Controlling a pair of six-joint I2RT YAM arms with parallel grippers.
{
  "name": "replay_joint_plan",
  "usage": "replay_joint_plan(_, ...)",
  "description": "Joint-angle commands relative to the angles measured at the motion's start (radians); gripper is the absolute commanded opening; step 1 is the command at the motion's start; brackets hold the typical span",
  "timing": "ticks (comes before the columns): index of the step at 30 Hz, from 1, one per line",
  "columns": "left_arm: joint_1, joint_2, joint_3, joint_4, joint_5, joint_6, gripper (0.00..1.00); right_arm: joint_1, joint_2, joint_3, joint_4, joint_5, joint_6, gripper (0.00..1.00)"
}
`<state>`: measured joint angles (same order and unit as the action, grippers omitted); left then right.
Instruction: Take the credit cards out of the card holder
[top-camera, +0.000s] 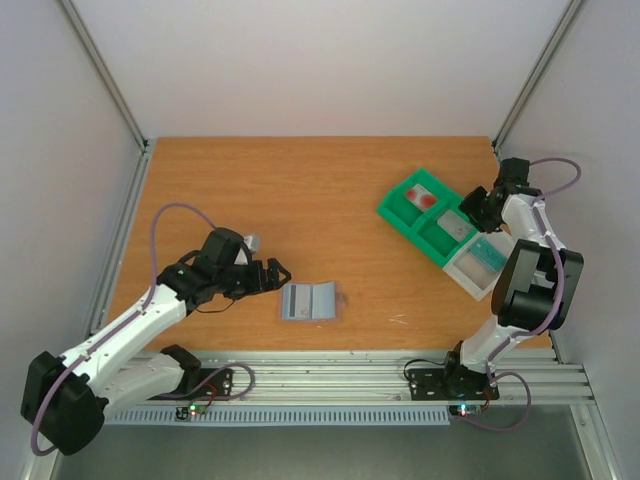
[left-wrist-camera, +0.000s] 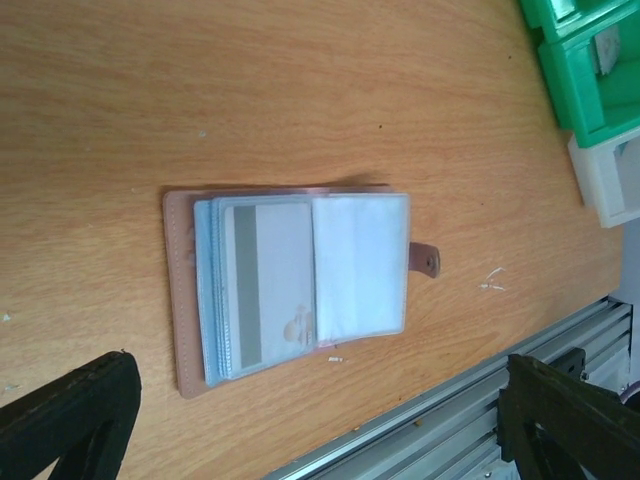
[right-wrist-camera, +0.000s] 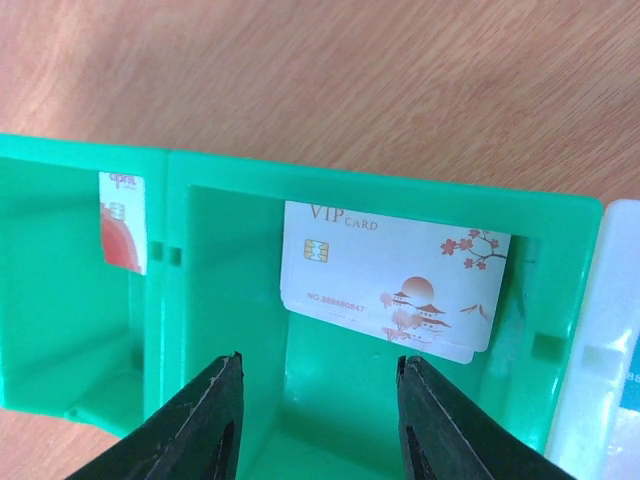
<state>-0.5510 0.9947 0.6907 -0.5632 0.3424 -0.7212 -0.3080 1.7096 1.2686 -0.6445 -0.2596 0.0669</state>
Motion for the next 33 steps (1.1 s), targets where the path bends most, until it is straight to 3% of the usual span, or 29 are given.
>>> replay_joint_plan(1, 0.001, 0.009, -0.032, 0.015, 0.003, 0.009, 0.98, 0.015, -0.06, -0.003, -0.035, 0.015, 0.022, 0.43)
replay_joint_plan(8, 0.002, 0.054, -0.056, 0.045, 0.002, 0.009, 0.91, 0.092, -0.128, -0.027, -0.038, -0.06, 0.047, 0.44)
replay_joint_plan(13, 0.001, 0.12, -0.093, 0.116, 0.058, 0.006, 0.78, 0.168, -0.202, -0.074, -0.035, -0.14, 0.054, 0.44)
replay_joint_plan(19, 0.001, 0.179, -0.14, 0.231, 0.113, -0.031, 0.69, 0.302, -0.297, -0.154, -0.039, -0.198, 0.07, 0.43)
replay_joint_plan(25, 0.003, 0.22, -0.162, 0.329, 0.19, -0.097, 0.64, 0.501, -0.376, -0.219, -0.022, -0.203, 0.116, 0.42)
replay_joint_plan(33, 0.003, 0.231, -0.187, 0.34, 0.164, -0.124, 0.56, 0.78, -0.374, -0.291, 0.061, -0.153, 0.206, 0.4)
